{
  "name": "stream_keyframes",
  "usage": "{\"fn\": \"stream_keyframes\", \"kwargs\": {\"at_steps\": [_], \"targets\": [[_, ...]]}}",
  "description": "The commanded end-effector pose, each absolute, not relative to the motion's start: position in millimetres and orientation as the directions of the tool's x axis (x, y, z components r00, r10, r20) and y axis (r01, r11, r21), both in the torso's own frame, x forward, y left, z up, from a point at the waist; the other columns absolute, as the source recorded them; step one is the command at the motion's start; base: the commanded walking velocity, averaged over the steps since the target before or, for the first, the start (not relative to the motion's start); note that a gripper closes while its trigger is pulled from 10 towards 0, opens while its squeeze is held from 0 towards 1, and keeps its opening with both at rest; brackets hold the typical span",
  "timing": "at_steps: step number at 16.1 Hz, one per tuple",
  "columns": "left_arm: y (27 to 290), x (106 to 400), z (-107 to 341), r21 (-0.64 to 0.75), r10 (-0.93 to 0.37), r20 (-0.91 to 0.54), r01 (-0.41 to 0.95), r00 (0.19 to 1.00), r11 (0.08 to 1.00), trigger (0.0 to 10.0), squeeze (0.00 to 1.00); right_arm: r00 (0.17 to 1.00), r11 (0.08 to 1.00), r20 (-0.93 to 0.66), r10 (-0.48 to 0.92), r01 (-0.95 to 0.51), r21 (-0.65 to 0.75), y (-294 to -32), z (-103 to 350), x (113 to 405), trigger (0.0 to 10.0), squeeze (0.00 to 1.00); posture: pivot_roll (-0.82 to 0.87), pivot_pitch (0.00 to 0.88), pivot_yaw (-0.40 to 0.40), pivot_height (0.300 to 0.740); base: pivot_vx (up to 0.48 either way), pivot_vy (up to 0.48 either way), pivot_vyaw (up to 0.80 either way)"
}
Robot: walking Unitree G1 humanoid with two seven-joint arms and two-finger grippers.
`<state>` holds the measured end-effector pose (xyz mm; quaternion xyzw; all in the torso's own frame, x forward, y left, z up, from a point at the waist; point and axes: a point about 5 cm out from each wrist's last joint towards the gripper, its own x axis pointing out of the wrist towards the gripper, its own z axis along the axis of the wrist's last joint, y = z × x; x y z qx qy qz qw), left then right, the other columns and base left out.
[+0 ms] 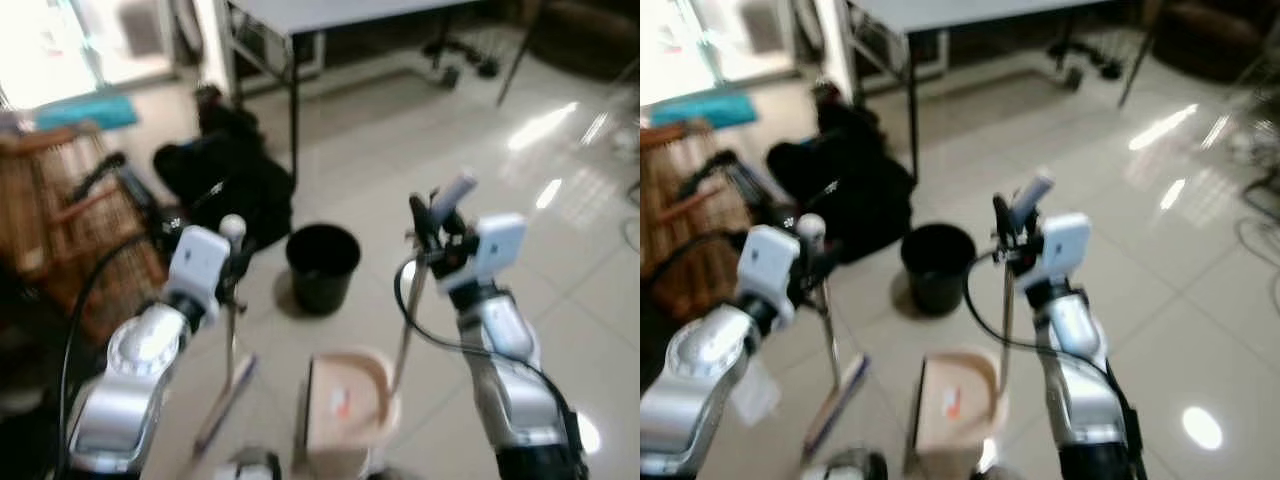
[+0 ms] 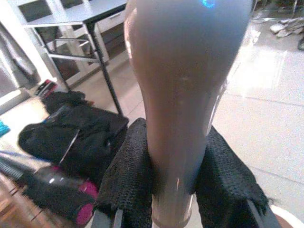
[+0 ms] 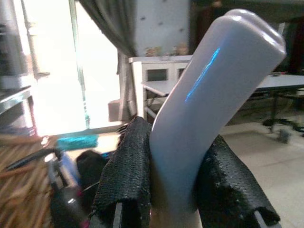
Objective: Sweep floor
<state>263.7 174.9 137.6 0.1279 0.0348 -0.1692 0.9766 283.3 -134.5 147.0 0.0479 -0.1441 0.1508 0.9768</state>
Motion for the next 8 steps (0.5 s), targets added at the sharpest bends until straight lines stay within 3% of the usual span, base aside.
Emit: {"fn": "stream_keyframes", "kwargs": {"at_steps": [1, 4, 6, 8], "targets": [[178.5, 266.5, 151.9, 0.247, -0.286, -0.057, 0.292, 0.956, 0.924, 10.0, 0.00, 0.906, 0.941, 0.305, 0.295, -0.330, 0.071, -130.5, 149.9, 286.0, 10.0, 0.00, 0.08, 0.068, -0.038, 0.740, 0.000, 0.000, 0.00], [178.3, 270.6, 157.0, 0.241, -0.258, -0.036, 0.259, 0.966, 0.935, 10.0, 0.00, 0.914, 0.942, 0.268, 0.304, -0.330, 0.058, -127.0, 145.1, 288.7, 10.0, 0.00, 0.08, 0.069, -0.037, 0.740, 0.000, 0.000, 0.00], [175.1, 274.9, 163.1, 0.266, -0.248, -0.006, 0.241, 0.969, 0.933, 10.0, 0.00, 0.906, 0.935, 0.262, 0.332, -0.353, 0.038, -123.1, 142.6, 287.6, 10.0, 0.00, 0.08, 0.070, -0.037, 0.740, 0.000, 0.000, 0.80], [174.9, 277.6, 172.9, 0.273, -0.236, 0.029, 0.219, 0.971, 0.937, 10.0, 0.00, 0.904, 0.934, 0.268, 0.332, -0.355, 0.039, -121.6, 142.5, 288.4, 10.0, 0.00, 0.08, 0.071, -0.037, 0.740, 0.289, 0.000, 0.80]]}}
